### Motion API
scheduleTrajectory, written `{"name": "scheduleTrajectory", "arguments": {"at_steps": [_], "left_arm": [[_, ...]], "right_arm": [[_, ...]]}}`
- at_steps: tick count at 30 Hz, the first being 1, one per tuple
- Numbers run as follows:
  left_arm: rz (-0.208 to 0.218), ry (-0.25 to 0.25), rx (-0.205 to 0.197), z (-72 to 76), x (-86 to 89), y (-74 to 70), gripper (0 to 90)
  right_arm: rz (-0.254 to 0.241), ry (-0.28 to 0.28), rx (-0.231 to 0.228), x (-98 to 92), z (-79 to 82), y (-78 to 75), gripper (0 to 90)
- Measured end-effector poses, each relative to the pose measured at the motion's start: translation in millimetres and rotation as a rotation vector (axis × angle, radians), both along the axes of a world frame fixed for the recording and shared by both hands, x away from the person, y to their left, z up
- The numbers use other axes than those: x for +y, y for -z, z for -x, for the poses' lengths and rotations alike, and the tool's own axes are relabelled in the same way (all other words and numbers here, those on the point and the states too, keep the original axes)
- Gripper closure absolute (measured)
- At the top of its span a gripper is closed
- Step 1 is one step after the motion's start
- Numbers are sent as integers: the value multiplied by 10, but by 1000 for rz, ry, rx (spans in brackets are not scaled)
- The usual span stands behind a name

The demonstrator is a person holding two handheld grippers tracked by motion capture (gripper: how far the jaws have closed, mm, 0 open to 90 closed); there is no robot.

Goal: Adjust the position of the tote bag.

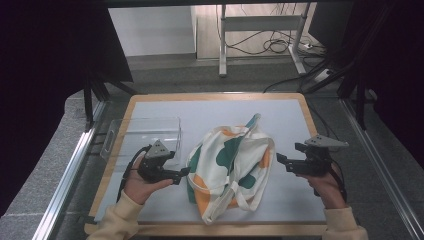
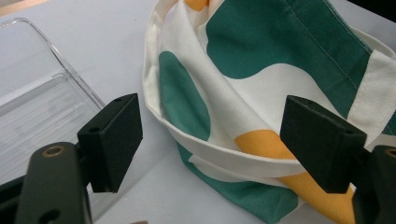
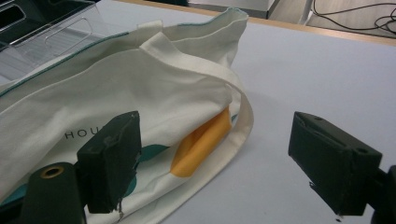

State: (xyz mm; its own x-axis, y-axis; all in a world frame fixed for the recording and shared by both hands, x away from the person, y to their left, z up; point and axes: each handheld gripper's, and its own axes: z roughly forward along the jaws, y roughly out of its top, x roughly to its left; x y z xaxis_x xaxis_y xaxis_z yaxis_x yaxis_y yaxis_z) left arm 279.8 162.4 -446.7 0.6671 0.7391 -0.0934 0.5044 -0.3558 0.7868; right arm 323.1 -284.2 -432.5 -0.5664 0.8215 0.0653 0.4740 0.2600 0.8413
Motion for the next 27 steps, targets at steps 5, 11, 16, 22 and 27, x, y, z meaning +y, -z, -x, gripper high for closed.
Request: {"name": "scheduleTrajectory", "arguments": {"at_steps": [5,11,16,22,27], "left_arm": [[-4,5,5,-2,14,-10,213],[-1,11,7,3,35,-31,215],[-12,13,14,-14,25,-15,214],[-14,26,24,16,28,-43,225],[-10,36,20,69,-7,-134,240]], "right_arm": [[9,13,-9,1,4,1,172],[11,2,2,14,-22,40,173],[31,-8,17,42,-61,98,173],[43,-5,25,47,-84,132,175],[63,-5,31,74,-52,163,175]]}}
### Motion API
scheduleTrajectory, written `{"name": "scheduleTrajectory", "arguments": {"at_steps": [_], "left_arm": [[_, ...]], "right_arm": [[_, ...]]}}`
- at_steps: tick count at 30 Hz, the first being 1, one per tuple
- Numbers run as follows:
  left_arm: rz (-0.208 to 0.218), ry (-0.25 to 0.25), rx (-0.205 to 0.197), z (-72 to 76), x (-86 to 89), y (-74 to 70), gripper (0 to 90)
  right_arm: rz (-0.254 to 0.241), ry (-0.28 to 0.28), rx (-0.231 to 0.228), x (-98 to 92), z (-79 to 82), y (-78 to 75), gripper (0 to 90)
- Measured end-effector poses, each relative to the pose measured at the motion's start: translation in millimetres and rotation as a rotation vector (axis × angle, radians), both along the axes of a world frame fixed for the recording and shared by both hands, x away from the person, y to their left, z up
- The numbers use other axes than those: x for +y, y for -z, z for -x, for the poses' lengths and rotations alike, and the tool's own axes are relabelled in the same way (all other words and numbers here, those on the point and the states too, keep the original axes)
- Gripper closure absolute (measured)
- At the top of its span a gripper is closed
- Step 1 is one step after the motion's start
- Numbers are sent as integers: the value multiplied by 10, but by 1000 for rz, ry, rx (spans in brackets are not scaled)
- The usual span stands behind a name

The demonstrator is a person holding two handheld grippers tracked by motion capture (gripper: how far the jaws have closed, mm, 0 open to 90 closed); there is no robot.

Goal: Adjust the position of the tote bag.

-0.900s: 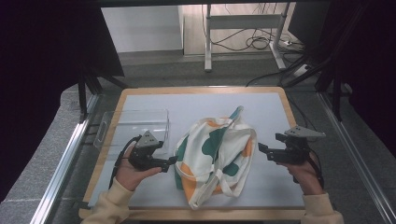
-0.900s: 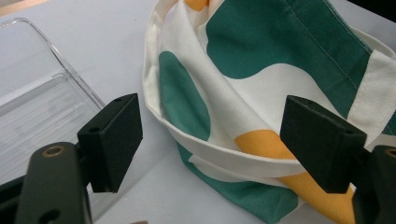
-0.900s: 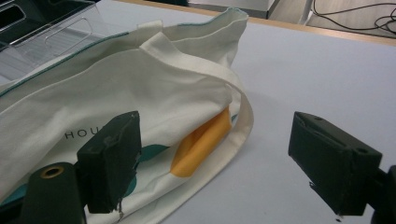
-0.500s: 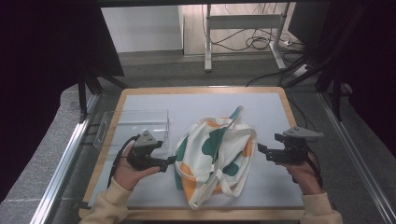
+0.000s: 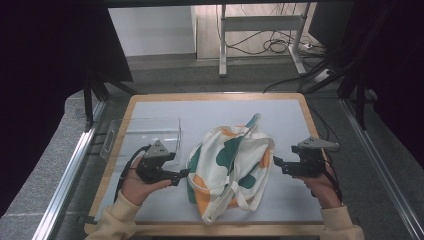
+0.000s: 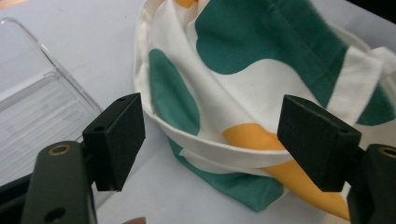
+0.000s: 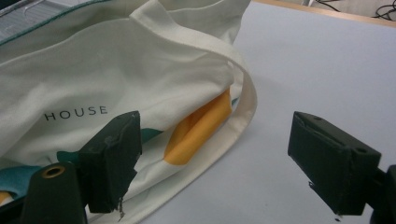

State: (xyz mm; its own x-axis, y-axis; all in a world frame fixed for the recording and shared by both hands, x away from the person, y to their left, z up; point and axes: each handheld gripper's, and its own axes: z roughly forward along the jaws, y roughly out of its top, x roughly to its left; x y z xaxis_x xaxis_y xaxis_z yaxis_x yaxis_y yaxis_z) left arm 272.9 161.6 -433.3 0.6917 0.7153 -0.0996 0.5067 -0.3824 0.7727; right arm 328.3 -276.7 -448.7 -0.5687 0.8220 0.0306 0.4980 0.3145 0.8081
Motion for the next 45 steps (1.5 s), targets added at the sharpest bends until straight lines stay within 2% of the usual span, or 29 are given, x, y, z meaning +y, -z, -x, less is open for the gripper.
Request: {"name": "scheduleTrajectory", "arguments": {"at_steps": [8,12,17,23,34,39,40,45], "left_arm": [[13,27,-3,61,-53,-80,247],[26,65,4,107,-114,-83,250],[7,124,19,192,-257,-45,251],[-20,162,18,270,-386,-31,279],[-18,240,38,436,-594,-20,288],[-35,284,53,499,-679,2,290],[-25,284,55,513,-705,13,290],[-42,279,70,534,-814,77,283]], "right_arm": [[3,16,-7,-21,12,-14,177],[2,30,-11,-47,10,-21,178],[6,38,-8,-44,-11,-21,178],[18,36,-4,-21,-31,9,178],[13,47,-1,-44,-31,9,178],[16,46,4,-30,-37,21,178],[16,46,4,-30,-37,21,178],[18,48,12,-22,-43,35,178]]}}
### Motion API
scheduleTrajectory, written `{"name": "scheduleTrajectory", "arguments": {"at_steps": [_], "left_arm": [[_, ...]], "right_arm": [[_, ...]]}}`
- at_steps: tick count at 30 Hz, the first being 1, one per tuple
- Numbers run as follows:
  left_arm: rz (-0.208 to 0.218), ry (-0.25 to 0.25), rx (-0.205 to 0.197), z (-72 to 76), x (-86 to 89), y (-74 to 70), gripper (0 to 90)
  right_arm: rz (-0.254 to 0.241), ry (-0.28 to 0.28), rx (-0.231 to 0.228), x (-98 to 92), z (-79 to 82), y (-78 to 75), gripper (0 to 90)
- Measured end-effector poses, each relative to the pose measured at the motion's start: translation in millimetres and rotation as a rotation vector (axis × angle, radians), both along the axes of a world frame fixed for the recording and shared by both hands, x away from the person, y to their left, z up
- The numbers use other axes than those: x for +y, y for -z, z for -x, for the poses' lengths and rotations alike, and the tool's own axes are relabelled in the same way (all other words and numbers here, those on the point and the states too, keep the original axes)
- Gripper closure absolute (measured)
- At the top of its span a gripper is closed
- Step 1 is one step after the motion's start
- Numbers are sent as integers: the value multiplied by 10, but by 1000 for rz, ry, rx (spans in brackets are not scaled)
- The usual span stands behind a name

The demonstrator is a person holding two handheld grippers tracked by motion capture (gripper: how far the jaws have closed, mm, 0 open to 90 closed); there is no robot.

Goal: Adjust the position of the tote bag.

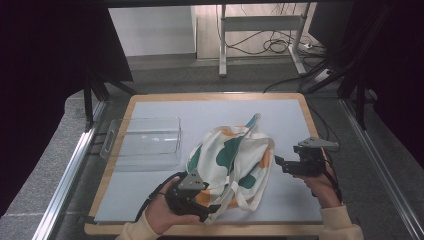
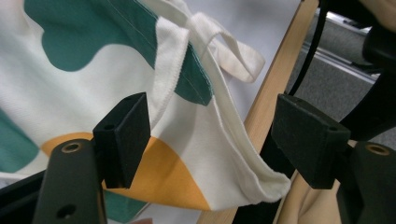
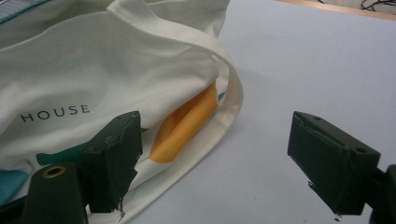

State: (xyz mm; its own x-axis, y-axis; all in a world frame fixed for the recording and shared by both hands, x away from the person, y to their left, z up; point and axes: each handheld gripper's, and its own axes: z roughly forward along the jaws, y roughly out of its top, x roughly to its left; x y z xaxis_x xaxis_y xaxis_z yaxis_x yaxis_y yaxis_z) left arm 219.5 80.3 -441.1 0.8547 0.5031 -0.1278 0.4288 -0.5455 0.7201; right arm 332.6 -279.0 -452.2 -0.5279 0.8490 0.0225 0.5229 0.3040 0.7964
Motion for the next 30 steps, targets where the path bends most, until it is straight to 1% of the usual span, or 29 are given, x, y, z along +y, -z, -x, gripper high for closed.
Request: {"name": "scheduleTrajectory", "arguments": {"at_steps": [1,2,4,6,7,8,9,11,14,15,16,17,18,22,26,27,28,30], "left_arm": [[-20,14,4,2,-33,24,283],[-15,8,8,12,-66,47,283],[-48,20,8,25,-141,104,284],[-66,28,12,34,-184,141,290],[-82,27,6,37,-204,160,295],[-89,17,1,38,-215,176,308],[-97,8,-4,37,-219,188,327],[-109,8,-5,38,-222,205,370],[-138,26,0,23,-224,233,488],[-136,33,7,18,-222,238,539],[-129,43,22,9,-216,245,634],[-125,53,30,2,-208,246,634],[-120,61,32,-7,-196,244,678],[-103,46,35,-24,-155,242,780],[-103,48,37,-41,-107,237,810],[-102,50,37,-45,-100,238,816],[-98,49,39,-50,-91,241,825],[-93,51,44,-58,-79,246,828]], "right_arm": [[0,0,0,0,0,0,178],[3,2,1,-1,-3,4,178],[3,8,3,-1,-7,9,178],[3,14,6,-4,-9,12,177],[4,16,6,-6,-10,13,178],[4,17,7,-10,-10,13,177],[4,19,7,-13,-10,13,178],[5,21,9,-22,-12,13,178],[5,25,11,-30,-21,23,178],[5,29,14,-31,-22,26,177],[6,33,17,-37,-24,29,178],[6,33,17,-37,-24,29,178],[6,34,16,-38,-25,30,178],[7,35,16,-42,-25,29,178],[6,33,15,-41,-25,26,178],[0,30,13,-44,-25,23,178],[-33,22,18,-52,-25,9,192],[-39,20,16,-54,-23,5,196]]}}
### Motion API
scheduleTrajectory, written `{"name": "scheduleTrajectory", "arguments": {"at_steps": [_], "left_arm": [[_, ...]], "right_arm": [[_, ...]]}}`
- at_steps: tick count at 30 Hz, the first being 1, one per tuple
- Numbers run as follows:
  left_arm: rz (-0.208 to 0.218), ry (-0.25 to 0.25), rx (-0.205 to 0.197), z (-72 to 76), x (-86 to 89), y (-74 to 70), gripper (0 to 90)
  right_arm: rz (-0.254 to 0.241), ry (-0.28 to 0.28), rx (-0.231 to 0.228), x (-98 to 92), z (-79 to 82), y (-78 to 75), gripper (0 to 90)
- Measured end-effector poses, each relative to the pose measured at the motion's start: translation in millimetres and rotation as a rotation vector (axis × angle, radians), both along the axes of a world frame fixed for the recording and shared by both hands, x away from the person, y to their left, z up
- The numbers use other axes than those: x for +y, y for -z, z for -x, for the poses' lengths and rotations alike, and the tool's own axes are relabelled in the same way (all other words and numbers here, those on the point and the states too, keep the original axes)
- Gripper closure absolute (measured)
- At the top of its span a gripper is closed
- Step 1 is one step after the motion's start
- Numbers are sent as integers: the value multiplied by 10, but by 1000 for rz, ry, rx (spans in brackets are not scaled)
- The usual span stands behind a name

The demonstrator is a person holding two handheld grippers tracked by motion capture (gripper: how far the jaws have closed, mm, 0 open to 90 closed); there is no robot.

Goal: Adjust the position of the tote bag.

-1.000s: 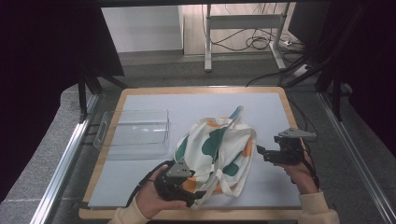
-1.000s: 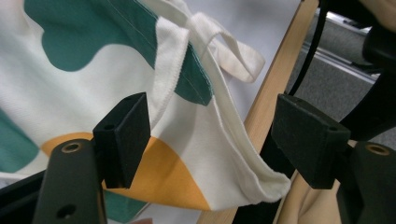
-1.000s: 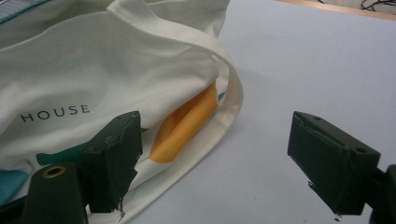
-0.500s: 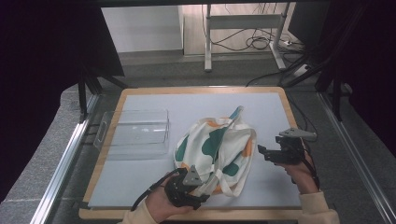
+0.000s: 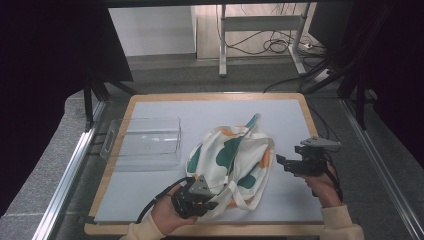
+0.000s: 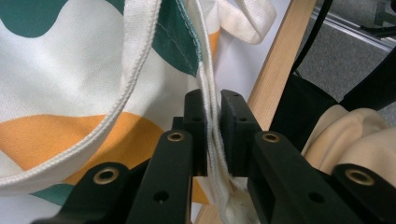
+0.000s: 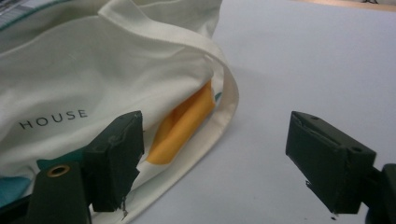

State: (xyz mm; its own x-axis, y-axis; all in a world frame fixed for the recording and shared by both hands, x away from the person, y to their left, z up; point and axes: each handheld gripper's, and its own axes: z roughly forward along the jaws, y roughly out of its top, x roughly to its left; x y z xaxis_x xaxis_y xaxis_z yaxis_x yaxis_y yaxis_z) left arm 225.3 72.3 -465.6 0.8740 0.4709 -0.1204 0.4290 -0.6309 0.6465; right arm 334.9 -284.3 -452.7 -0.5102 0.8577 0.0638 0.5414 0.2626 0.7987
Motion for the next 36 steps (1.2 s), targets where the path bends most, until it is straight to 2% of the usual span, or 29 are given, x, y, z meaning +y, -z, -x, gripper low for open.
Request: {"name": "scheduleTrajectory", "arguments": {"at_steps": [2,8,16,18,21,26,31,36], "left_arm": [[15,-9,6,0,4,8,832],[18,-10,13,1,9,16,832],[21,-6,10,6,11,23,832],[18,-5,9,10,10,23,831],[18,-1,4,6,14,24,830],[16,-2,7,7,9,25,830],[15,3,6,1,8,33,831],[19,1,7,3,9,34,831]], "right_arm": [[5,-2,-13,5,-1,-10,199],[5,-12,-24,52,-41,-66,217],[-18,-31,-36,252,-203,-227,212],[-17,-27,-33,314,-271,-274,217],[-16,-14,2,407,-398,-338,224],[-19,-8,19,528,-585,-384,217],[12,-21,17,608,-646,-418,226],[24,-23,24,695,-711,-444,217]]}}
